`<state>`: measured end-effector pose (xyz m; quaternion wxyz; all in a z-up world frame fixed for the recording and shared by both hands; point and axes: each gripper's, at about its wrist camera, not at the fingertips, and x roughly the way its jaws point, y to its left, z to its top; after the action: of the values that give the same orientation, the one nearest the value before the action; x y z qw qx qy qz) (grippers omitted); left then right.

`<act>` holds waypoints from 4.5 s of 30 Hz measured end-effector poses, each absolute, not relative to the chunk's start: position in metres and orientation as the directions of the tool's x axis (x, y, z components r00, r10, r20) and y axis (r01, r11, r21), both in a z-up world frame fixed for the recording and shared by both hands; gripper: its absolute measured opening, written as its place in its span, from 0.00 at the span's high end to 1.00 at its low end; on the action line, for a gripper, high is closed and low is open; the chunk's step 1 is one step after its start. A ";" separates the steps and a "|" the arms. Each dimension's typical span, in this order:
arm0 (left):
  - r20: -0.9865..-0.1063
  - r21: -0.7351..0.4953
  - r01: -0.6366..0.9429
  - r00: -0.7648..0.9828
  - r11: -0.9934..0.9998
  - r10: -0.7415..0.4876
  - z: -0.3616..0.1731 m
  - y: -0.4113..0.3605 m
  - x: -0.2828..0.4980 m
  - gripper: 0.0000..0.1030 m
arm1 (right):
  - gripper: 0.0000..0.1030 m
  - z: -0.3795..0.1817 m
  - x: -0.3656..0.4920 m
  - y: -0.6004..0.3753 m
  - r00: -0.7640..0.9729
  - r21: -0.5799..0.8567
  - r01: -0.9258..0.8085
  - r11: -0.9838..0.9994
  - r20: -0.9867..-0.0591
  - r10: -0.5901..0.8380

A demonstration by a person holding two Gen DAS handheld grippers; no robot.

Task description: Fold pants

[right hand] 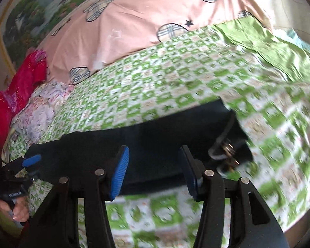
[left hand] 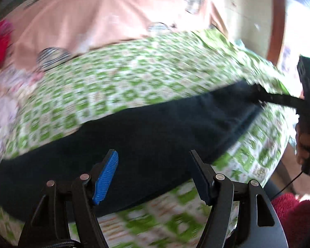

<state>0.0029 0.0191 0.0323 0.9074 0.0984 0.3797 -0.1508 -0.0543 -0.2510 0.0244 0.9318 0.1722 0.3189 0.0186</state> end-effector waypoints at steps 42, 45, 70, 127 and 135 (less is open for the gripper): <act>-0.828 0.117 0.623 0.491 0.773 -0.271 0.005 -0.056 0.051 0.93 | 0.94 0.013 -0.067 -0.308 0.850 0.523 0.164 0.836 -0.506 0.150; -0.822 0.093 0.638 0.482 0.765 -0.302 0.007 -0.055 0.047 0.93 | 0.94 0.019 -0.072 -0.309 0.851 0.515 0.163 0.842 -0.505 0.144; -0.821 -0.103 0.669 0.361 0.736 -0.443 0.042 -0.072 0.096 0.50 | 0.65 -0.017 -0.083 -0.330 0.820 0.609 0.243 0.755 -0.544 0.175; -0.735 -0.249 0.739 0.277 0.626 -0.619 0.086 -0.148 0.148 0.85 | 0.90 0.039 -0.058 -0.286 0.780 0.750 -0.303 0.588 -0.159 0.606; -0.661 -0.361 0.666 0.311 0.652 -0.683 0.069 -0.064 0.144 0.85 | 0.90 0.031 -0.023 -0.222 0.688 0.733 -0.349 0.583 -0.222 0.691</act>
<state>0.1436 -0.0635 0.0693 0.8096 -0.0102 0.4132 -0.4168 -0.0231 -0.2223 0.0305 0.8535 0.3398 0.2515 0.3048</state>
